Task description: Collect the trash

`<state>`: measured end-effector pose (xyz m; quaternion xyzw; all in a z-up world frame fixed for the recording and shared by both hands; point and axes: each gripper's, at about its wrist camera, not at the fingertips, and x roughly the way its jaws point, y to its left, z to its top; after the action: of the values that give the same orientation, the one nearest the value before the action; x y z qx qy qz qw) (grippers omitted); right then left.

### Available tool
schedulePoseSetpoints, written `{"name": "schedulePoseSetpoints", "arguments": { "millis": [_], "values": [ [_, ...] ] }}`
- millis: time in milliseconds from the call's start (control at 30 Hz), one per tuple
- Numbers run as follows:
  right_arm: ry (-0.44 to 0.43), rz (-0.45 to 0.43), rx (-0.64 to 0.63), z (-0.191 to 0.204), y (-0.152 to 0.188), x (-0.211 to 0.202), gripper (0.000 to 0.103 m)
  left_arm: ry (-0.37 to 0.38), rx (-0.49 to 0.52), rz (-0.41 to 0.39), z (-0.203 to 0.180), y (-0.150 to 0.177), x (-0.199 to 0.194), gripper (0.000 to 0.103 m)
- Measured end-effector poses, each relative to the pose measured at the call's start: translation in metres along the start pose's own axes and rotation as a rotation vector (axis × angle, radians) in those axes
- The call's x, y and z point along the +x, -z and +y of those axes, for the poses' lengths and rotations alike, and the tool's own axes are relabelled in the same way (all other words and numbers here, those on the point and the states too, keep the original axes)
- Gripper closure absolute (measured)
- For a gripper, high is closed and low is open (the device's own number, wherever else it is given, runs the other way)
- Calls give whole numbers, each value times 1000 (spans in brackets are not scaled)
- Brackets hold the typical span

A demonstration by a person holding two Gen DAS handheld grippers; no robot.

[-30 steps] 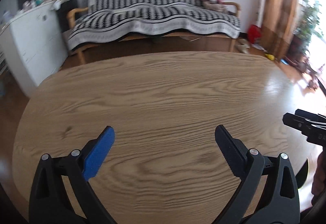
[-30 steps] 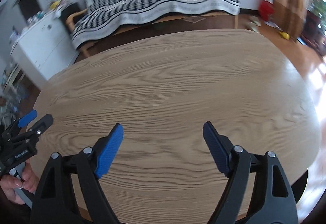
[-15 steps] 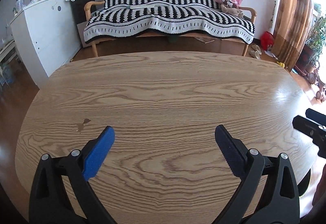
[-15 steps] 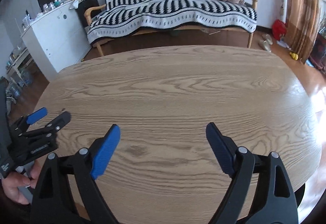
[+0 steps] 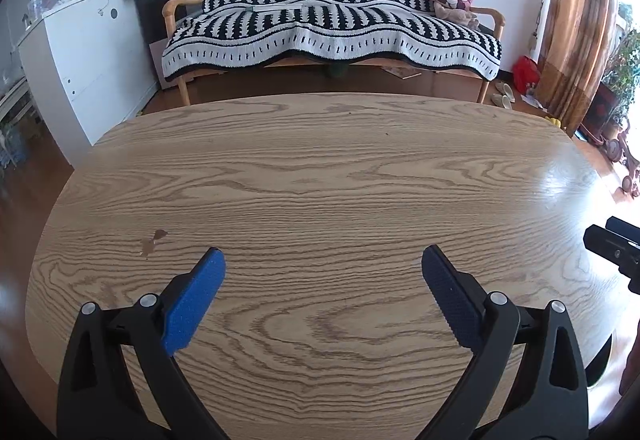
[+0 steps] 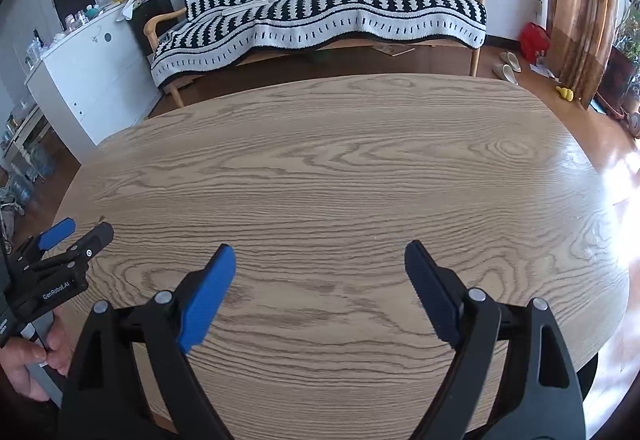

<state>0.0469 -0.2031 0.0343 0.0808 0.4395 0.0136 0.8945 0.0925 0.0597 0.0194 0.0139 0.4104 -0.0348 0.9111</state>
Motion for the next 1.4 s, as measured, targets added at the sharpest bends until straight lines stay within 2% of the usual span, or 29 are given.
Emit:
{"name": "schedulePoseSetpoints", "arguments": {
  "millis": [1400],
  "values": [
    [23, -4, -5, -3, 1, -2, 18, -1, -11, 9, -2, 5, -4, 7]
  ]
}}
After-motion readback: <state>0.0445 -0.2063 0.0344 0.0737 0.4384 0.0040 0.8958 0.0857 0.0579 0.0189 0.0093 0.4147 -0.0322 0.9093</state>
